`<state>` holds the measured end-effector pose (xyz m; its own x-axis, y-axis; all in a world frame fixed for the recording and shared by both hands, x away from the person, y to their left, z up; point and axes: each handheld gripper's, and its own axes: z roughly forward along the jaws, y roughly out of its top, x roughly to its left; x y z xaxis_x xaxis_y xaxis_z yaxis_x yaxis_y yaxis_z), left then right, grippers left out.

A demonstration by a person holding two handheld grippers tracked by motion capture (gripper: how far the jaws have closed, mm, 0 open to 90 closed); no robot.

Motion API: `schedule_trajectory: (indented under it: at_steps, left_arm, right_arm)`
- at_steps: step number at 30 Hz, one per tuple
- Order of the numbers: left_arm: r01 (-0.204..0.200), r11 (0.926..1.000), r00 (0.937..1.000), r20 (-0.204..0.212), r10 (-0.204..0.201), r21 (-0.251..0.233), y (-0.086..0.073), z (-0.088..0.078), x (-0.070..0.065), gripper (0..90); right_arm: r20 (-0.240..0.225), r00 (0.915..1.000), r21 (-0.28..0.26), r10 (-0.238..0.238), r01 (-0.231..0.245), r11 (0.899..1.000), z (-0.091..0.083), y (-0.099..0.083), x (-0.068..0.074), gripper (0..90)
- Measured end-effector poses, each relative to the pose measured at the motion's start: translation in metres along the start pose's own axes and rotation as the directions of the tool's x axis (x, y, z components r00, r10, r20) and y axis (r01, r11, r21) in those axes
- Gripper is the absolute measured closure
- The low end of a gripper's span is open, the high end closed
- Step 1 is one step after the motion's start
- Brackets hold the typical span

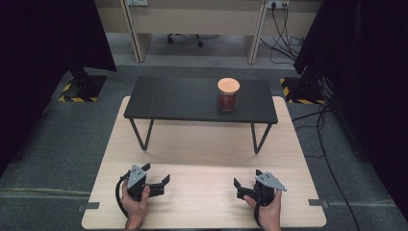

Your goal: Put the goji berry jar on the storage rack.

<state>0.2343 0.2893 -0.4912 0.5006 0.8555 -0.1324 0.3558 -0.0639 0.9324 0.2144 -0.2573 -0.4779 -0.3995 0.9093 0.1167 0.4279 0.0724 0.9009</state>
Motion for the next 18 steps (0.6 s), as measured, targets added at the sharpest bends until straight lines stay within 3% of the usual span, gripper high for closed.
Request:
schedule_trajectory:
  at_steps: [18]
  left_arm:
    - [-0.001, 1.0000, 1.0000, 0.001, 0.001, 0.005, 0.0007, 0.0010, -0.0001, 4.0]
  right_arm:
    - [0.005, 1.0000, 0.031, 0.006, -0.006, 1.000, 0.0032, 0.0057, 0.0000, 3.6]
